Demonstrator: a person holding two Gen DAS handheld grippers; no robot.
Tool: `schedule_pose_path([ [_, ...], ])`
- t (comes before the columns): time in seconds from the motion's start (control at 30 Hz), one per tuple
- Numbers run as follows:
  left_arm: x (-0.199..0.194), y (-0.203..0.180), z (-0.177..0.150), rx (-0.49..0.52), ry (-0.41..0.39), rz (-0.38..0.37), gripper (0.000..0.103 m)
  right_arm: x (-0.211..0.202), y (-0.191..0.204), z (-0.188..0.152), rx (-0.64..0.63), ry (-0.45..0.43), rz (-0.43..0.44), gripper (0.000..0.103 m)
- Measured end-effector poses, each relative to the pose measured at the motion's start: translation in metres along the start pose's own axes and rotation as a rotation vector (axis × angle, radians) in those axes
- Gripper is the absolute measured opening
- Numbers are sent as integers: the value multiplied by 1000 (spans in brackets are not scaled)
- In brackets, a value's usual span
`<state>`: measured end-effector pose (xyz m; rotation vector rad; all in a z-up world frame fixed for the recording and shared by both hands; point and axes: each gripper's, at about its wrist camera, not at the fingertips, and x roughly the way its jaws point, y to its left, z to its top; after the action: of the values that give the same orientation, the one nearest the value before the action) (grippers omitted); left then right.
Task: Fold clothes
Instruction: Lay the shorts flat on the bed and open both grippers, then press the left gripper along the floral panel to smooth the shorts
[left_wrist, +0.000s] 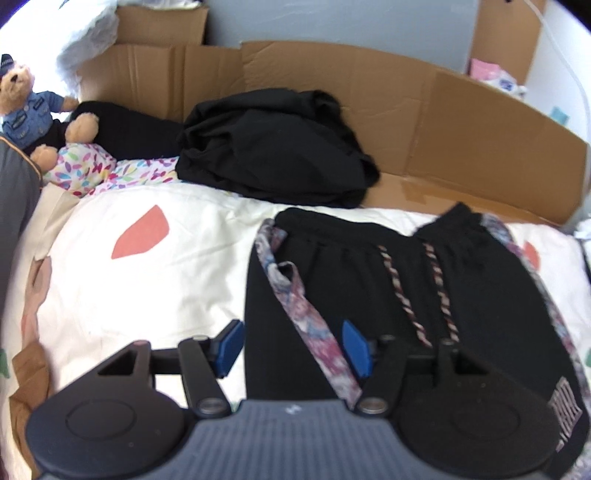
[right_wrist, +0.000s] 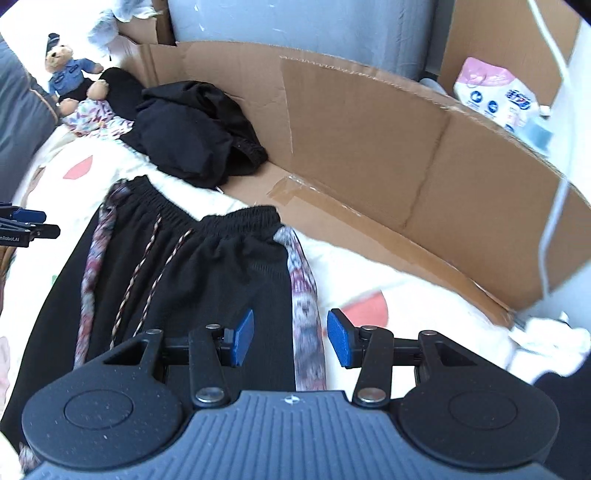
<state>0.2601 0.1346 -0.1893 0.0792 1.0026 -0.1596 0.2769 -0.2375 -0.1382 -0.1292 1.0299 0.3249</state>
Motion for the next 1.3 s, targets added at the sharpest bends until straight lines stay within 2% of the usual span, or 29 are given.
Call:
schedule_pose_path([
  [0.17,-41,-22,-22,54,-3,-31,63,-33,-2,-24,13,-2,-3,49],
  [0.3,-59,-34,-45,63,3,-46,63,-58,0,-50,1,3,5,49],
  [0.5,-76,-47,-82,48,13,-78,63,-74,2,-88,-28,41,19,49],
  [0.7,-86,-54,-113,22,11,-106,63,-74,5,-120,-98,81,55,49],
  [0.87,-83,-67,-141,42,30,-122,64,-64,4,-142,-87,109,79,49],
  [0.97,-78,-79,-158,63,44,-143,63,-58,4,-152,-75,127,89,49],
  [1.1,-82,-104,-183,105,-1,-161,63,-53,5,-166,-84,132,97,49],
  [1.3,-75,-133,-207,120,18,-190,63,-47,5,-185,-71,153,122,49],
])
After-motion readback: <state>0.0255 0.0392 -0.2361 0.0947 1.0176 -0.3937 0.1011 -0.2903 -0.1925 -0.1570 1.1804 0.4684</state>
